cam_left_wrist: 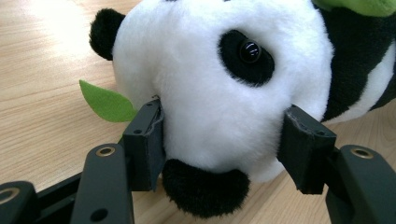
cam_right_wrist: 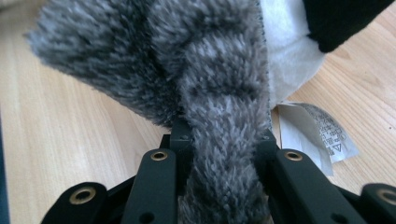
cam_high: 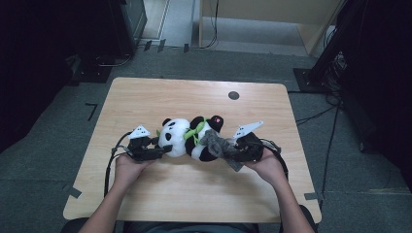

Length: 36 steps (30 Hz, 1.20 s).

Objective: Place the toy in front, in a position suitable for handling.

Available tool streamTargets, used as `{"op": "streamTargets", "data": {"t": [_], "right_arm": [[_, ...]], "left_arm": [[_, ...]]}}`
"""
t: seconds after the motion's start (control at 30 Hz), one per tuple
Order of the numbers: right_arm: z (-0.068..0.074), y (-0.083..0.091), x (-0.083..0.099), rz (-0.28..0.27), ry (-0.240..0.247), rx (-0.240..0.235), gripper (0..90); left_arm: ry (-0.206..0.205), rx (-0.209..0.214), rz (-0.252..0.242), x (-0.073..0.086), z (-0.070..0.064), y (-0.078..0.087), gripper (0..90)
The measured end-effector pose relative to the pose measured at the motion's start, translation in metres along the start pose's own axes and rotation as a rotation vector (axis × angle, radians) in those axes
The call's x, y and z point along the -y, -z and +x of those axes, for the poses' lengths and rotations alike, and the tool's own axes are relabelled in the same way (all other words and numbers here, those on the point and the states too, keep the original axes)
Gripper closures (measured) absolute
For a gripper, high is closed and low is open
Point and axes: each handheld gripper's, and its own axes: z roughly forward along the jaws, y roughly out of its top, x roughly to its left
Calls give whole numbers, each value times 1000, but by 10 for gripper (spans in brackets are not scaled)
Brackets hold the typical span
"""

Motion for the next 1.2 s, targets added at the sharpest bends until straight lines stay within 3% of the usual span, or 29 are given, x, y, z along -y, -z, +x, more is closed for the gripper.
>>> {"op": "streamTargets", "data": {"t": [0.33,0.43,0.53,0.67,0.87,0.93,1.1,1.2], "right_arm": [[-13,-5,12,58,-59,54,709],[-20,1,16,37,-95,83,714],[-22,12,16,-22,-111,76,717],[-13,27,6,-126,-83,30,715],[12,34,-15,-154,16,28,714],[19,34,-22,-151,43,22,714],[34,24,-31,-78,94,4,713],[36,20,-31,-49,96,2,711]], "left_arm": [[-9,2,5,-2,1,0,389],[-14,0,6,-2,1,0,390],[-14,2,6,-2,1,0,390],[-13,3,6,-2,1,0,390],[-13,1,6,-2,1,0,390],[-10,1,6,-2,1,0,390],[-8,0,7,-2,1,0,390],[-12,0,8,-2,1,-1,390]]}}
